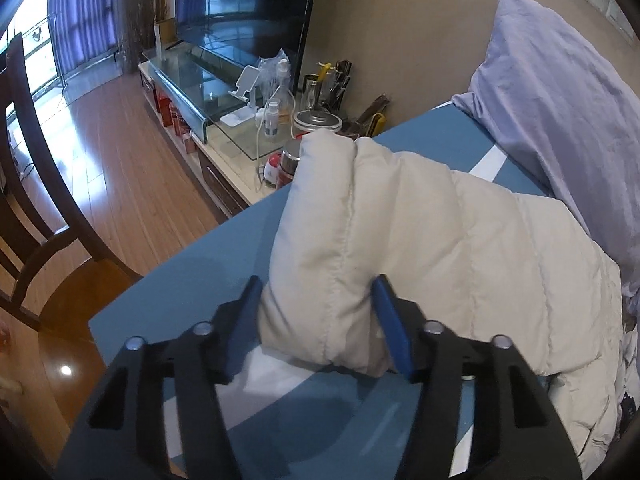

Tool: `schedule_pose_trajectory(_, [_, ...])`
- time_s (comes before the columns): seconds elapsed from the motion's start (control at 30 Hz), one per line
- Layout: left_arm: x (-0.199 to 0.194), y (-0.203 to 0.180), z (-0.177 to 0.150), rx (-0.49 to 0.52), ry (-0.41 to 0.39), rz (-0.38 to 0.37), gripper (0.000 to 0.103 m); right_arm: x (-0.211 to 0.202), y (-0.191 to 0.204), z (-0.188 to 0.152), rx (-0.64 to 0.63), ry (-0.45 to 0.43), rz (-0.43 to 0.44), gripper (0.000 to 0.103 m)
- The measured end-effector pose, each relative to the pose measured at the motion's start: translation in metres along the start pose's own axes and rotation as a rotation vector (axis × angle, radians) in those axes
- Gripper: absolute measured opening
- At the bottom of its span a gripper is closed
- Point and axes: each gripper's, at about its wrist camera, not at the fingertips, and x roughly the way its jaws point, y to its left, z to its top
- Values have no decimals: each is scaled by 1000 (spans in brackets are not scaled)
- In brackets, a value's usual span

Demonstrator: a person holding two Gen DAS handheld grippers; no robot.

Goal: Fold large clothes
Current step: 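Grasp the cuff of the other jacket sleeve with the left tool, then fold the held sleeve across the jacket front, open the left tool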

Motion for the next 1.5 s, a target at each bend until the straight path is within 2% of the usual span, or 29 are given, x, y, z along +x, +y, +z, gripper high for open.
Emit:
schedule_pose_trajectory(0.03, [1, 0, 0, 1, 1, -21, 34, 0, 0, 0, 0, 0, 0, 82])
schedule_pose_trajectory(0.07, [2, -2, 1, -1, 4, -39, 26, 0, 0, 0, 0, 0, 0, 82])
schedule_pose_trajectory(0.17, [-2, -12, 1, 24, -6, -24, 17, 0, 0, 0, 1, -1, 1, 82])
schedule_pose_trajectory(0.3, [-22, -24, 8, 40, -52, -26, 15, -1, 0, 0, 0, 1, -1, 82])
schedule_pose_trajectory(0.47, [-72, -51, 25, 51, -135, -141, 15, -4, 1, 2, -13, 37, -9, 82])
schedule_pose_trajectory(0.7, [-134, -123, 31, 136, -204, -322, 15, -30, -14, 3, 41, 92, 66, 90])
schedule_pose_trajectory(0.9, [-169, -202, 5, 259, -199, -460, 15, -55, -29, -2, 22, 85, 55, 92])
schedule_pose_trajectory(1.13, [-184, -281, -41, 394, -170, -554, 15, -77, -53, -8, 6, 43, 27, 93])
schedule_pose_trajectory(1.3, [-181, -324, -74, 471, -127, -594, 16, -91, -71, -13, -6, 6, 2, 93])
schedule_pose_trajectory(1.5, [-160, -365, -114, 535, -31, -619, 16, -92, -94, -20, 22, -3, -23, 94])
